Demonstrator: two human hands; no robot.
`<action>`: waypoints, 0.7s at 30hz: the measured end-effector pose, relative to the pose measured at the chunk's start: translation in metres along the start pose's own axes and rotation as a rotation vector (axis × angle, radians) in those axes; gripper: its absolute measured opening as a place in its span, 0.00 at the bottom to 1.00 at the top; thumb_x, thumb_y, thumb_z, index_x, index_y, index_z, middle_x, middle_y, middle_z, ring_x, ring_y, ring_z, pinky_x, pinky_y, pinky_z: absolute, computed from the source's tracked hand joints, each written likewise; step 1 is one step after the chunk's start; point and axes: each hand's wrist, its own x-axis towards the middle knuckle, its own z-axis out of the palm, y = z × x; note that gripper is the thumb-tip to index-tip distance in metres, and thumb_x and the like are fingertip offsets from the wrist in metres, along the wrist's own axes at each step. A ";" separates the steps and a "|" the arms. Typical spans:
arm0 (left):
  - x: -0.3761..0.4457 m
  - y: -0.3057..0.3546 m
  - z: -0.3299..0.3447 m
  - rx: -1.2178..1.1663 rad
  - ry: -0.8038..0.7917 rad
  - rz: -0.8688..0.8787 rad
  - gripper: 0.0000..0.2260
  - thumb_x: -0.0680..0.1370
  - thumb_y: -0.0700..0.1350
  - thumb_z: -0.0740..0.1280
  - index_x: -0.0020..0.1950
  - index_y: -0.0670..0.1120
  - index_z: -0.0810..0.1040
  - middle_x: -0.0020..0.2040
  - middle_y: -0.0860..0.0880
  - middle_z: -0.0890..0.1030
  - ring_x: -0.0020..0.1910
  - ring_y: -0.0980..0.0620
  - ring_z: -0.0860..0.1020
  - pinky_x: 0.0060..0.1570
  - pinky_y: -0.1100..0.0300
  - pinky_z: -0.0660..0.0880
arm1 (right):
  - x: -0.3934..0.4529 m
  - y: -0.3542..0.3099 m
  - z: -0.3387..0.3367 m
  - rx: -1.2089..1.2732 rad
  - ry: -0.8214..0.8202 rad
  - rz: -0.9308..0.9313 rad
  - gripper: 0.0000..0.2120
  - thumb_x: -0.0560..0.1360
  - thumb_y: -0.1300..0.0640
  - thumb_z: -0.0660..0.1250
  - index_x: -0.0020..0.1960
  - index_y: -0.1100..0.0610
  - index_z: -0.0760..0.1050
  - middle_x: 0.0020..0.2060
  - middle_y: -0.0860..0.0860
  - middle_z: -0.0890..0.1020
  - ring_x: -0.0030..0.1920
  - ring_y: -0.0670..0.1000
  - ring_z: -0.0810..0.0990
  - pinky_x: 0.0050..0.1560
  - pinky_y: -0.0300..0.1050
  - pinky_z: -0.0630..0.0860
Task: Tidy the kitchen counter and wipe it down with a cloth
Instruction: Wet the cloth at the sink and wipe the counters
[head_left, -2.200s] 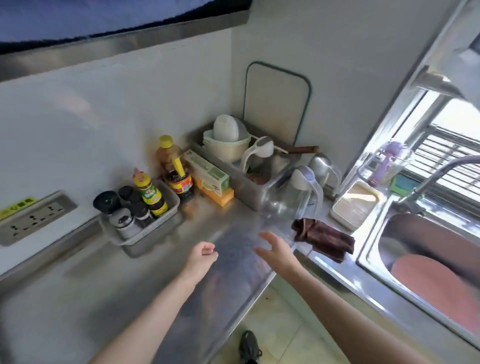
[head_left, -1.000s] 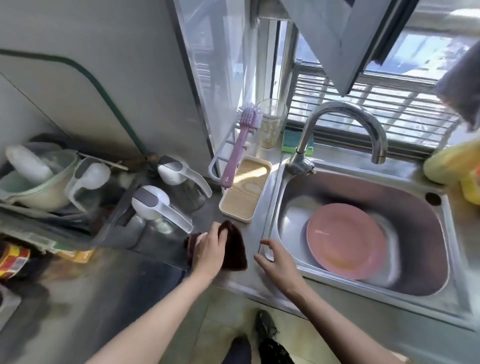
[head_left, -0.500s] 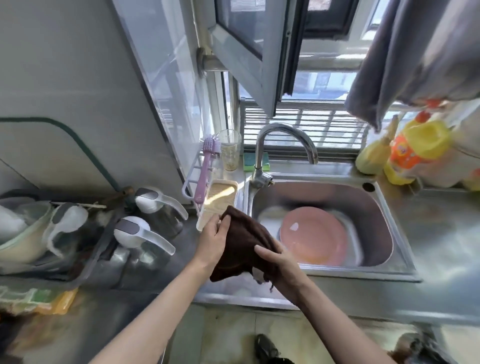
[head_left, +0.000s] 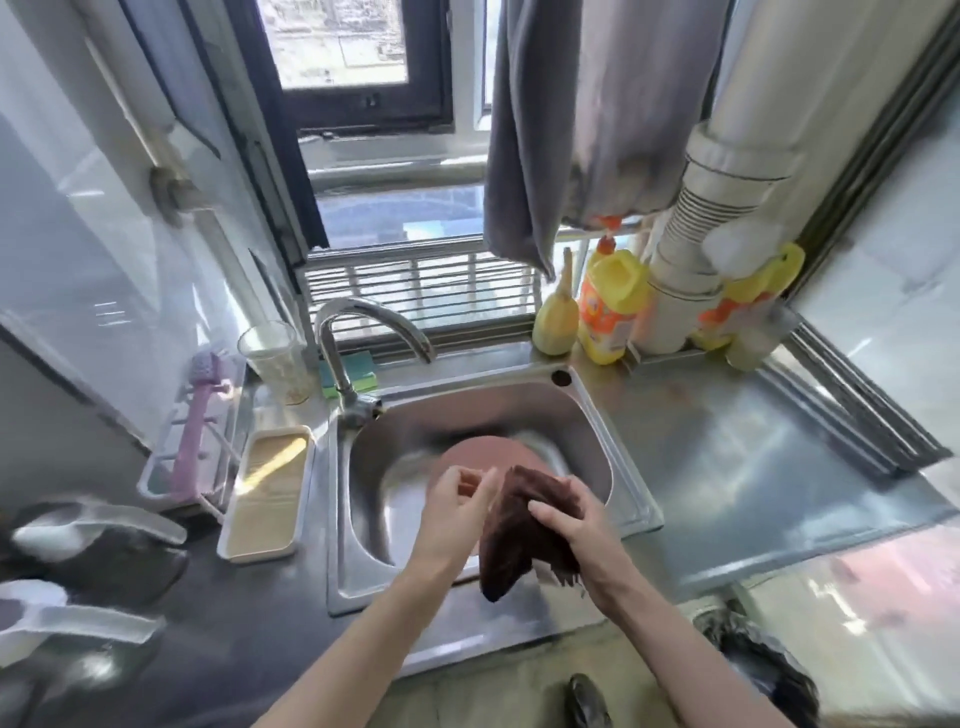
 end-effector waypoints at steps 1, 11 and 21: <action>0.005 0.004 0.017 0.002 -0.039 -0.023 0.10 0.75 0.53 0.66 0.40 0.47 0.73 0.37 0.51 0.78 0.40 0.50 0.78 0.38 0.64 0.70 | 0.005 -0.002 -0.013 -0.007 0.016 -0.025 0.12 0.68 0.59 0.70 0.50 0.60 0.74 0.43 0.57 0.82 0.44 0.52 0.81 0.44 0.44 0.77; 0.064 0.057 0.162 -0.094 -0.042 -0.096 0.14 0.71 0.45 0.72 0.48 0.36 0.75 0.38 0.46 0.78 0.36 0.55 0.76 0.32 0.69 0.73 | 0.072 -0.029 -0.115 0.113 0.031 -0.038 0.14 0.70 0.54 0.65 0.54 0.59 0.74 0.46 0.59 0.80 0.44 0.52 0.80 0.41 0.38 0.75; 0.097 0.067 0.222 -0.217 -0.094 -0.129 0.04 0.75 0.38 0.65 0.41 0.41 0.72 0.33 0.48 0.74 0.31 0.57 0.72 0.32 0.68 0.69 | 0.115 -0.045 -0.181 0.198 0.112 0.041 0.03 0.72 0.60 0.69 0.44 0.58 0.76 0.42 0.57 0.83 0.46 0.55 0.81 0.51 0.49 0.76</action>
